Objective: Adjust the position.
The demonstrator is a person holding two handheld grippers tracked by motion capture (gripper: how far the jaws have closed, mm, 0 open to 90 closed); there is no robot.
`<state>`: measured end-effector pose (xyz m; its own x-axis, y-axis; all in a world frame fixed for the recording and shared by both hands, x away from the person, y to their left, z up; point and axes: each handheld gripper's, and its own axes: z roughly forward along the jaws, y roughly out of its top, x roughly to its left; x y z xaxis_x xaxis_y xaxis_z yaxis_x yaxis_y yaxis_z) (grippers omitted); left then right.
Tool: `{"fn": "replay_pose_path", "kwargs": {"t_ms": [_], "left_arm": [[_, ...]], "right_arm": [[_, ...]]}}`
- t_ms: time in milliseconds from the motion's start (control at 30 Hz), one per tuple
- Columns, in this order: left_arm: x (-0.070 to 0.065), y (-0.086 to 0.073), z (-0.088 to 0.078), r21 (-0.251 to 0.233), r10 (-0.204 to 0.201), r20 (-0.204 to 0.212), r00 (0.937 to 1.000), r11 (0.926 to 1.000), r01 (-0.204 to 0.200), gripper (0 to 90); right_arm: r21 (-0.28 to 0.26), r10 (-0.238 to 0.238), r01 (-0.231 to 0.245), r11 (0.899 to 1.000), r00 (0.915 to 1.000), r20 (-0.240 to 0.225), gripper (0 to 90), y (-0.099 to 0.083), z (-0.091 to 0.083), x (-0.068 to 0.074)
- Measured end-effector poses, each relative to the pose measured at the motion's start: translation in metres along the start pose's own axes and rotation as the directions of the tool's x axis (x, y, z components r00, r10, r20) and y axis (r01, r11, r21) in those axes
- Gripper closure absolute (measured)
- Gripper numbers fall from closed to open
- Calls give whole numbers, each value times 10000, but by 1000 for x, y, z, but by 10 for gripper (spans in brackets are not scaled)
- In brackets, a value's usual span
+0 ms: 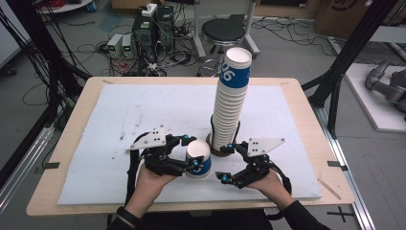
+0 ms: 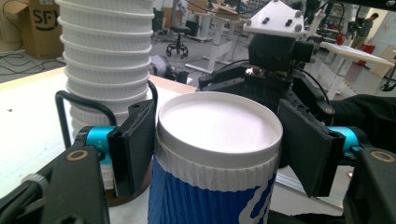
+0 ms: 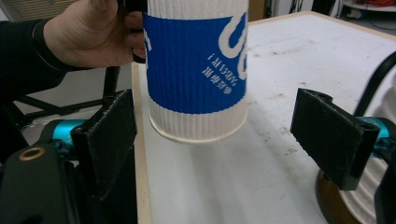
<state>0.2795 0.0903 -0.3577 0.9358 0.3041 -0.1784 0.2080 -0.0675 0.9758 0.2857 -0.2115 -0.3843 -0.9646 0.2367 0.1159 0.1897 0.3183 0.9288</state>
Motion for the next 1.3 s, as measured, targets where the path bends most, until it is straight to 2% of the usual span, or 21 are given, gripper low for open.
{"fn": "replay_pose_path", "kwargs": {"t_ms": [167, 467, 900, 1100, 1300], "left_arm": [[-3, 0, 4, -67, 43, 86, 10000, 10000, -42, 303], [-6, 0, 10, -170, 90, 200, 9998, 9998, -87, 304], [-13, -2, 17, -337, 311, 336, 9990, 9990, -300, 304], [-13, -3, 19, -339, 345, 357, 9988, 9989, -333, 304], [-12, -2, 18, -105, 266, 383, 9989, 9996, -262, 303]], "right_arm": [[29, 155, -155, 9999, 9998, -122, 150, -1, 6, 0], [200, 171, -166, 9997, 9995, -265, 149, -1, 15, 4], [374, 166, -157, 9992, 9996, -249, 150, -3, 29, 9], [496, 40, -34, 9988, 9999, -124, 179, -3, 30, 9], [649, -221, 226, 9976, 9997, -76, 222, -2, 28, 10]]}}
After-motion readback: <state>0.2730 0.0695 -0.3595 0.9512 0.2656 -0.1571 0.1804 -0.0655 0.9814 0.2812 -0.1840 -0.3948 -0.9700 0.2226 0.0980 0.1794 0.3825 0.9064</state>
